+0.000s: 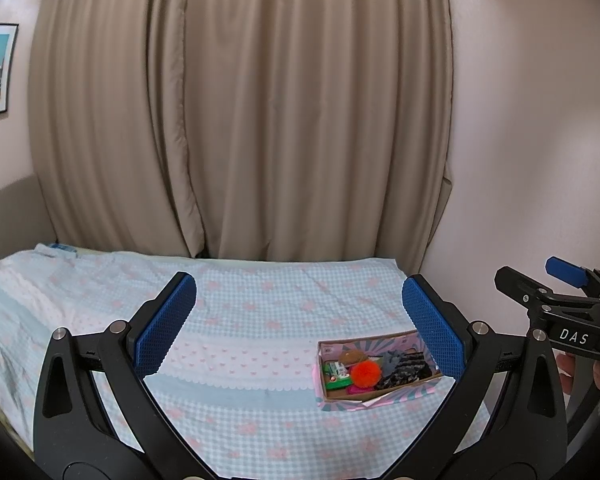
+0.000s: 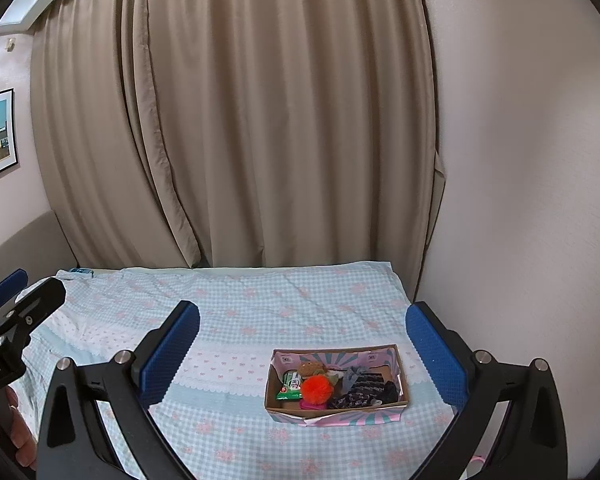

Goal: Organize soft objects

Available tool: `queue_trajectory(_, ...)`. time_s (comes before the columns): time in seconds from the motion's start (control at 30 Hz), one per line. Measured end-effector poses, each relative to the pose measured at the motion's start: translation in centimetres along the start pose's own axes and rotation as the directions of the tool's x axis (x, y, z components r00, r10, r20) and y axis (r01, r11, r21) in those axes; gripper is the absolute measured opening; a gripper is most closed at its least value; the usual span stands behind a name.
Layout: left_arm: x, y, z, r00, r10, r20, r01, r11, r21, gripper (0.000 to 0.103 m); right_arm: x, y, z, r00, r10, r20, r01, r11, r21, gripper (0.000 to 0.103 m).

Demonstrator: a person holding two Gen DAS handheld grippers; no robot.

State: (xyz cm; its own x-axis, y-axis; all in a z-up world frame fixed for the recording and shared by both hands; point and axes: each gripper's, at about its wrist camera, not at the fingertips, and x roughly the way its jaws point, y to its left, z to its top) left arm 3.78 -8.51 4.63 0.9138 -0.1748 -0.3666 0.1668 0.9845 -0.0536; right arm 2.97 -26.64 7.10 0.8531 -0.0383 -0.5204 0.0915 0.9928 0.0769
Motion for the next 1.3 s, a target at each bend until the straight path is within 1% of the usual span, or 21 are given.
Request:
queue_trajectory(0.63,0.13,0.29,0.26,1.000,-0.016,-0.004,0.016,1.000,-0.005,0.103,-0.19,0.52,0.03,1.000,-0.012,-0.011,0.012,1.000,0.008,0.103)
queue_trajectory(1.3,0.41,0.61,0.27,1.000,-0.010,-0.001,0.010,1.000,0.009,0.103,-0.22,0.82,0.23,1.000,-0.019,-0.014,0.019,1.000,0.009,0.103)
